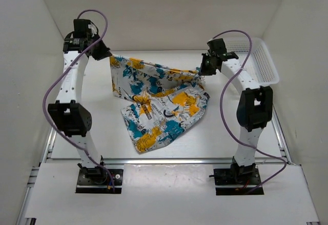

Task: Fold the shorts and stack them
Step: Fold the shorts

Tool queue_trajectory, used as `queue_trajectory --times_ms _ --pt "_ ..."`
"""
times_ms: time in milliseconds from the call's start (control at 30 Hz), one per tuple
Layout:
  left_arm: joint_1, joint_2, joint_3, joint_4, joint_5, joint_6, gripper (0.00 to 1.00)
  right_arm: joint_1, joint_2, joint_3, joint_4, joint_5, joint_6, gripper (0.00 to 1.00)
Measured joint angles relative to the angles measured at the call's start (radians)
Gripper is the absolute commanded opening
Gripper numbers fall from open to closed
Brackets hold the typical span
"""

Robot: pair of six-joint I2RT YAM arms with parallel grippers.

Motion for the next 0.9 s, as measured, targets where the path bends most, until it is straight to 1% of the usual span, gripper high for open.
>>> queue_trajectory --times_ms 100,200,267,400,500,667,767,900 --pt "-0.017 -0.121 -0.051 0.003 0.006 0.014 0.1 -0.002 -0.076 -0.058 -0.012 -0.015 0.0 0.0" --pt "-0.019 -0.231 -0.058 0.002 0.008 0.02 0.1 -0.002 -0.195 -0.087 -0.028 -0.035 -0.001 0.0" --pt "-0.018 -0.304 -0.049 -0.003 0.007 0.023 0.1 -0.003 -0.287 -0.087 -0.04 -0.037 -0.006 0.0" --pt "-0.002 -0.439 0.018 -0.013 0.009 0.023 0.1 -0.004 -0.512 -0.082 -0.063 -0.074 -0.037 0.0" --pt "0.011 -0.545 0.08 -0.02 0.013 0.012 0.1 0.003 -0.643 -0.023 -0.113 -0.13 -0.09 0.0" --pt "0.02 -0.693 0.246 -0.039 0.015 -0.005 0.1 0.043 -0.792 0.088 -0.197 -0.175 -0.161 0.0" --pt "0.02 -0.755 0.336 -0.067 0.021 -0.013 0.1 0.052 -0.858 0.154 -0.248 -0.199 -0.173 0.0" --pt "0.021 -0.82 0.416 -0.105 0.022 -0.019 0.1 0.055 -0.919 0.251 -0.3 -0.215 -0.175 0.0"
